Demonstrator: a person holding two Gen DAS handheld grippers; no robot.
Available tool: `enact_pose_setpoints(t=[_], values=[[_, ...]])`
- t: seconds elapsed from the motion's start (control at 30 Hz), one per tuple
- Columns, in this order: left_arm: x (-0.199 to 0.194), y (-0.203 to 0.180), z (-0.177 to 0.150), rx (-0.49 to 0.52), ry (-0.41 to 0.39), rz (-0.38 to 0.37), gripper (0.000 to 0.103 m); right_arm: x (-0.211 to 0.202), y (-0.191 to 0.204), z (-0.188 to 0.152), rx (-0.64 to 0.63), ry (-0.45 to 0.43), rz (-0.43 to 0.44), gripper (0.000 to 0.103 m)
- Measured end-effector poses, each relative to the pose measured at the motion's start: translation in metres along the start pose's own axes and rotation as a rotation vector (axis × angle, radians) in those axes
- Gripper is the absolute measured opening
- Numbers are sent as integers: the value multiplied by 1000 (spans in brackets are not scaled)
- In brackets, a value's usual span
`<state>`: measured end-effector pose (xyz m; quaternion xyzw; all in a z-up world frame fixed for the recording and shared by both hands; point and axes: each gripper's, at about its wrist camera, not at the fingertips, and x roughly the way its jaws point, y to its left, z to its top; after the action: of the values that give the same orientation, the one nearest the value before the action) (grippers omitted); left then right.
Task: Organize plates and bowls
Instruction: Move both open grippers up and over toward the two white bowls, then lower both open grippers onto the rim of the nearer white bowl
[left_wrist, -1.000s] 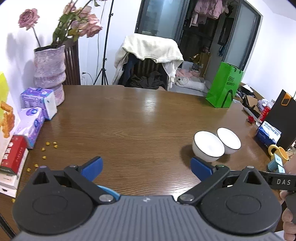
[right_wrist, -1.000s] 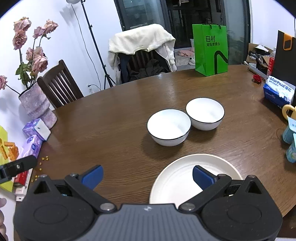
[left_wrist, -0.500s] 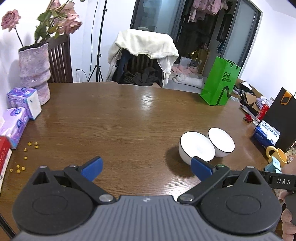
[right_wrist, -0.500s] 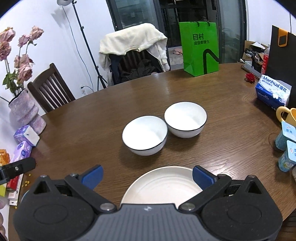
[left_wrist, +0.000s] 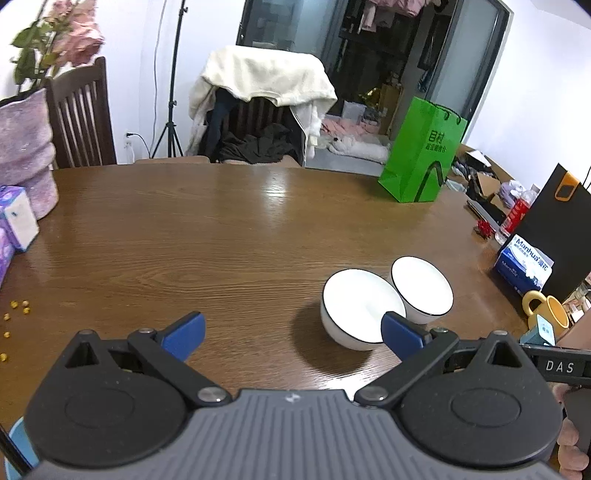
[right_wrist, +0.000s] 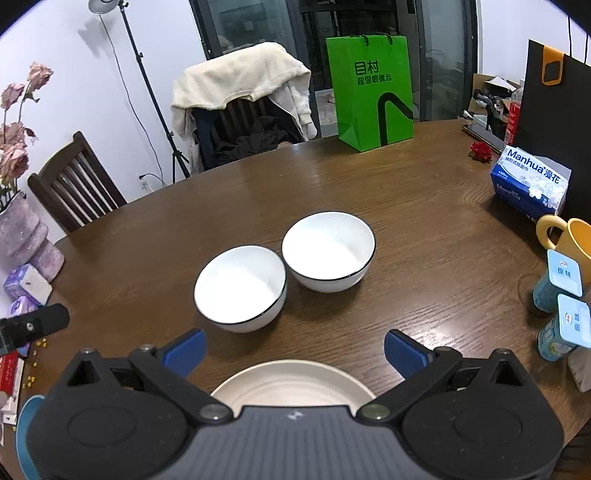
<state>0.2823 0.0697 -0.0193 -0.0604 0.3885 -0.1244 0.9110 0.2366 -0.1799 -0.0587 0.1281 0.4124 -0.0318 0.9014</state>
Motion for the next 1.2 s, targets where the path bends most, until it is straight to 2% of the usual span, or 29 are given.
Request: enact_pose_setpoints(t=[0.3,0.63,0.87,1.2], values=[[39,-13,15,-11,38,11,103,25,-9,20,2,14,17,103],[79,-16,26,-33,84,57,103,63,-8,36,10,60,53,101],[105,-15,30,-33,116,93,103,88,-6,43,17,95,57,94],[149,-14,33,-37,193,88,103,125,-2,48,47,175,58,84]])
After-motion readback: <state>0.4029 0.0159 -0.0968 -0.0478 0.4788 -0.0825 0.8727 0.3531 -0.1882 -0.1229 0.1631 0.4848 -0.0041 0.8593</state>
